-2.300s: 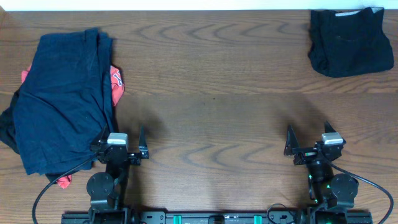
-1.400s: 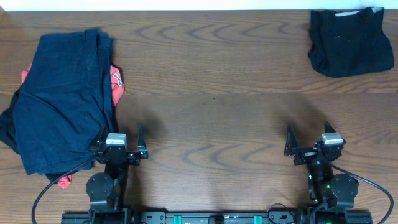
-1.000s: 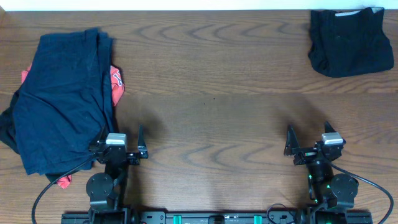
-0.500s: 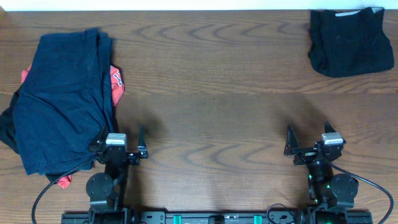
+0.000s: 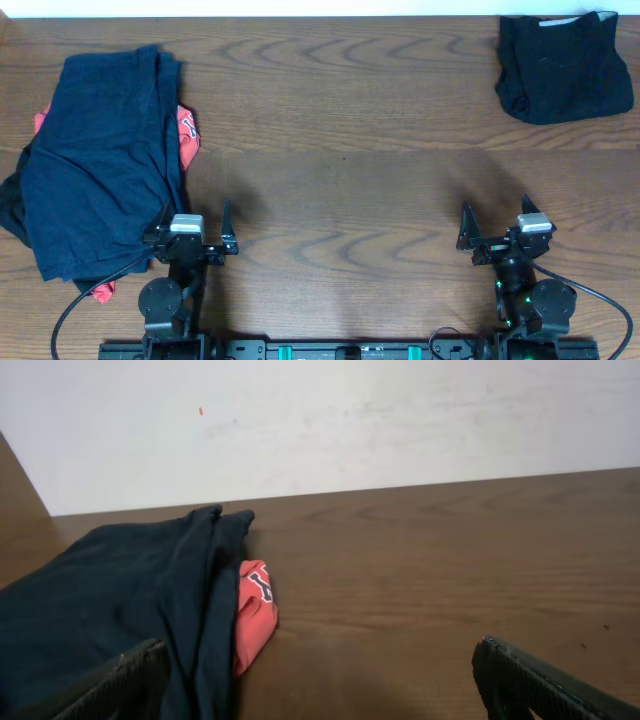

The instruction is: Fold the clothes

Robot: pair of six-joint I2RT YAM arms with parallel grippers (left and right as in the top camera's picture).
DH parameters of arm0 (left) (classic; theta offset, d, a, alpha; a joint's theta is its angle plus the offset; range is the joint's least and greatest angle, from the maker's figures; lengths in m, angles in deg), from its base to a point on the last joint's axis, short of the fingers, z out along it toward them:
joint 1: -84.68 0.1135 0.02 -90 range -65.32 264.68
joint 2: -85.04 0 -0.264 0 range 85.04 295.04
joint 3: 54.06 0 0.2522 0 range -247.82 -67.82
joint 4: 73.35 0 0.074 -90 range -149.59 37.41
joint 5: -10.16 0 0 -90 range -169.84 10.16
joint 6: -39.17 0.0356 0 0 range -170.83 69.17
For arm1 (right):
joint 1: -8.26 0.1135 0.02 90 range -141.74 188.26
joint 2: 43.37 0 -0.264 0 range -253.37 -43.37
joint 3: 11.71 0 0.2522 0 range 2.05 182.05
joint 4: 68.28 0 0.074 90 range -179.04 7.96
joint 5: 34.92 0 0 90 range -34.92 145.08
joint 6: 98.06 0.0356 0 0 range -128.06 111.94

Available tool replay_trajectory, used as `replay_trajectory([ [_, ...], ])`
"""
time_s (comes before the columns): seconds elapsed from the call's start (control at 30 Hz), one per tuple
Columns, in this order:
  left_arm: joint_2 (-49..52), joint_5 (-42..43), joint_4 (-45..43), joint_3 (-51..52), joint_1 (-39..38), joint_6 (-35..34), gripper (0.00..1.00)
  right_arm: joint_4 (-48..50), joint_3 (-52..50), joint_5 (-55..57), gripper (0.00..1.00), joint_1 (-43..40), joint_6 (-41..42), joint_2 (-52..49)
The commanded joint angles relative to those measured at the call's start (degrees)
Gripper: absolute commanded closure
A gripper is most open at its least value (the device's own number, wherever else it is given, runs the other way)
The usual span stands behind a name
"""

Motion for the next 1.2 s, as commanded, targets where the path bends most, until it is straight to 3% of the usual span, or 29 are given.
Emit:
replay_trajectory([
  [0.0,-0.5,0.6,2.3,0.7,0.2,-0.1,0.02,0.3,-0.2,0.1,0.01,0.4,-0.5,0.2],
  [0.23,-0.5,0.6,2.3,0.7,0.2,-0.2,0.02,1.0,-0.2,-0.7,0.01,0.4,-0.4,0.2],
  [0.37,-0.5,0.6,3.0,-0.3,0.2,-3.3,0.02,6.7,-0.2,-5.7,0.01,0.4,-0.5,0.2],
  [0.67,6.1,0.6,5.7,-10.4,0.2,-5.3,0.02,7.9,6.7,-9.2,0.01,0.4,-2.4,-2.4],
  [0.9,24.5,0.6,12.5,-27.9,0.2,-5.3,0.02,7.0,17.9,-13.6,0.01,0.4,-5.9,-16.4],
  [1.17,46.5,3.4,29.2,-52.7,0.2,-5.2,0.02,-0.6,36.2,-18.4,0.01,0.3,-6.0,-41.2],
])
